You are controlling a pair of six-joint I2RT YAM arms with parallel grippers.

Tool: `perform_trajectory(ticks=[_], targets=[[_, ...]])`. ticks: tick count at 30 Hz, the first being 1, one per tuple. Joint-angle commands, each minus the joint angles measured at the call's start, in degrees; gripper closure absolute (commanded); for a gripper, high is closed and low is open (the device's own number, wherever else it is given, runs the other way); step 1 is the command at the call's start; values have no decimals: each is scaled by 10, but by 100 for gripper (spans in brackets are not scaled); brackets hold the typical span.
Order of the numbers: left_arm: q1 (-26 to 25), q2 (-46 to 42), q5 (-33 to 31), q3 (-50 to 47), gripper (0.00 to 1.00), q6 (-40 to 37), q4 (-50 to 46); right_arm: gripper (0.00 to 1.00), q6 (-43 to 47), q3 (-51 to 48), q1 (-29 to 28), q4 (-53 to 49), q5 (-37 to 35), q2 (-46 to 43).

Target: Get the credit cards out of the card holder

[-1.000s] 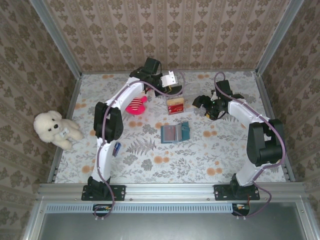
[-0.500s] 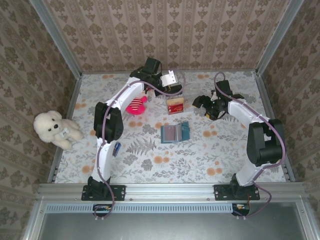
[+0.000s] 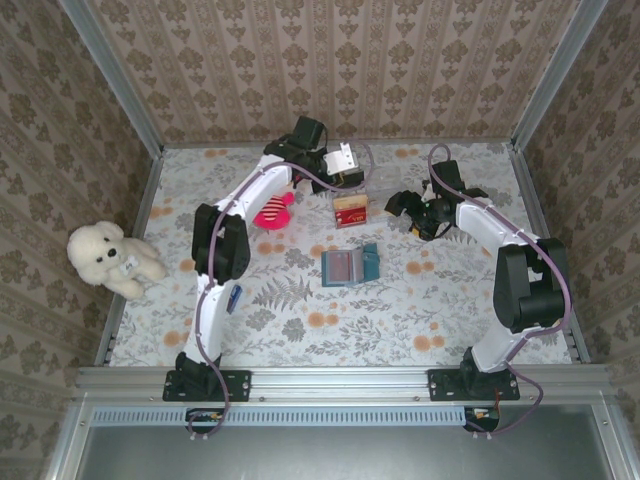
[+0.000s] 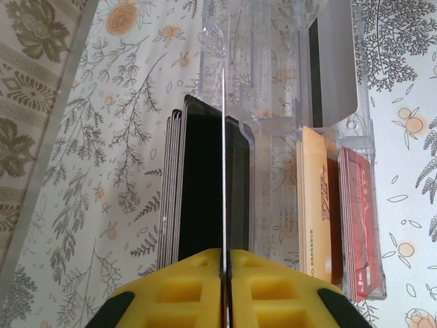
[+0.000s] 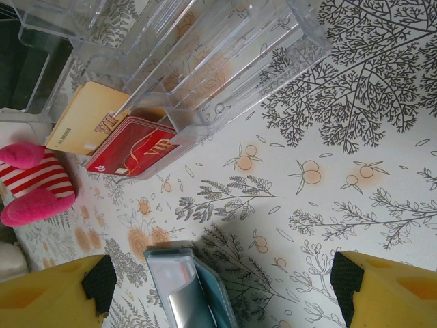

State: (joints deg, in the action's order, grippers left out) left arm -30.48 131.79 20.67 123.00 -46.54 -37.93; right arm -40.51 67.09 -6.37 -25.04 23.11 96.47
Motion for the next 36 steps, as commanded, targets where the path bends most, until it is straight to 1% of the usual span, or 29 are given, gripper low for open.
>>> perform_trajectory(ticks=[1,4,8,14,16,19,22,25,29,31,34,36], targets=[[-3,11,-7,22,85,-14,-8,15,-2,-7,0,-6,11,-8],[-3,11,-9,28,78,-14,-11,15,-3,-6,0,-7,11,-9],[-3,9,-11,39,72,-12,-22,15,-4,-6,0,-5,13,-9],[2,-13,-7,36,71,1,-17,15,-2,-6,0,-6,13,-10],[6,-27,5,28,70,20,-8,15,0,-6,0,-7,13,-12],[13,-66,20,-8,67,54,18,15,5,-6,-2,-10,10,-20],[19,-124,-1,-83,61,114,80,17,13,0,-14,-23,-3,-33],[20,-189,-52,-176,49,183,146,19,25,14,-43,-53,-31,-50],[24,-269,-130,-281,30,285,190,25,39,34,-104,-103,-92,-76],[29,-311,-161,-331,25,335,201,30,38,39,-141,-117,-116,-83],[39,-374,-180,-398,16,415,203,37,28,44,-200,-132,-154,-85],[62,-414,-195,-443,12,460,205,40,20,47,-240,-136,-178,-81]])
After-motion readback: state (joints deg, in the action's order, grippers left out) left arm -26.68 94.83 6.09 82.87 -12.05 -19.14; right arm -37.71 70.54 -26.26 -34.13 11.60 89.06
